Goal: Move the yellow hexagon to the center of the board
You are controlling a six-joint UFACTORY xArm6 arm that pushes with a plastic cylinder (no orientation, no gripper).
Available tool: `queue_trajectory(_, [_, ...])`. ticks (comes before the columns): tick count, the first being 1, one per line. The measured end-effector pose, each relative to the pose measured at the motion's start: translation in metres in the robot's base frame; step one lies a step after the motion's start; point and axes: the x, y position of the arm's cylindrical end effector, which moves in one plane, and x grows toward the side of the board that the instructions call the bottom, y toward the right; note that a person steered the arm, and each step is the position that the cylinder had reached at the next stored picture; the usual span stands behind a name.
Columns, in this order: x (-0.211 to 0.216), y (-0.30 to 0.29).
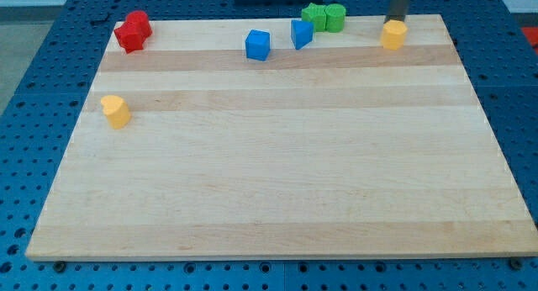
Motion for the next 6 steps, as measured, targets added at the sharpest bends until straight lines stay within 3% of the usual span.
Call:
queue_trajectory(2, [0.053, 0.021])
queue_trajectory(5, [0.003, 0.003])
queue_trajectory(6, [0.051, -0.035])
